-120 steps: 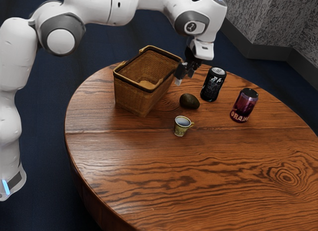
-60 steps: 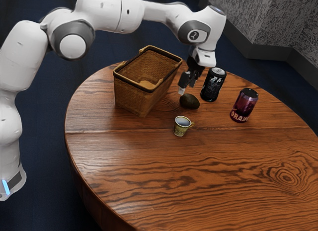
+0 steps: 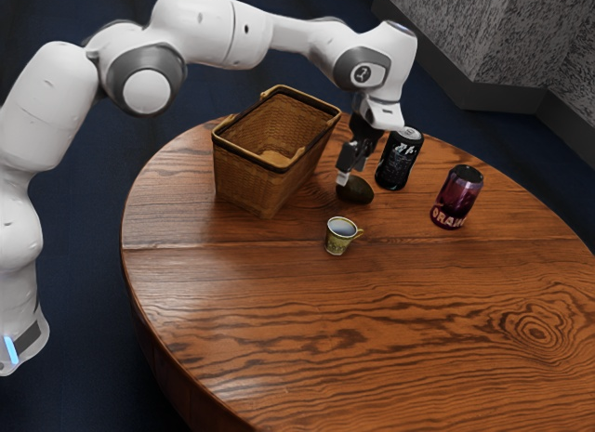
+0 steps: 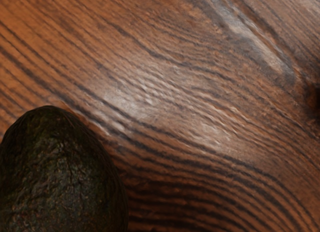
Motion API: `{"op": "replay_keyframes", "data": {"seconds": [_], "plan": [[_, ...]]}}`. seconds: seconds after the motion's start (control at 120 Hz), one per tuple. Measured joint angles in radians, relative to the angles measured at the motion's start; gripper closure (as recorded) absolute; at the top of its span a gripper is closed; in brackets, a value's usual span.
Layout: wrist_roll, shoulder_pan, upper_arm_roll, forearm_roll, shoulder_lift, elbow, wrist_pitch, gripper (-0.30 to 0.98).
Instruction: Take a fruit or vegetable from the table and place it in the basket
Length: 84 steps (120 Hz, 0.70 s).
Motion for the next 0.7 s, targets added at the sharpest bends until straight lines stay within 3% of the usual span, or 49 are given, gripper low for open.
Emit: {"op": "replay_keyframes", "data": {"seconds": [0.292,0.383,0.442,0.508,0.7], "plan": [[-0.003,0.001,0.002,-0.003,0.038,0.001,0.025,-0.03],[-0.004,0.002,0.003,-0.014,0.049,-0.003,0.034,-0.24],[-0.004,0.001,0.003,-0.02,0.055,-0.007,0.04,-0.18],[-0.004,0.001,0.003,-0.024,0.06,-0.01,0.045,0.0],[-0.006,0.0,0.003,-0.034,0.068,-0.013,0.057,0.0]]}}
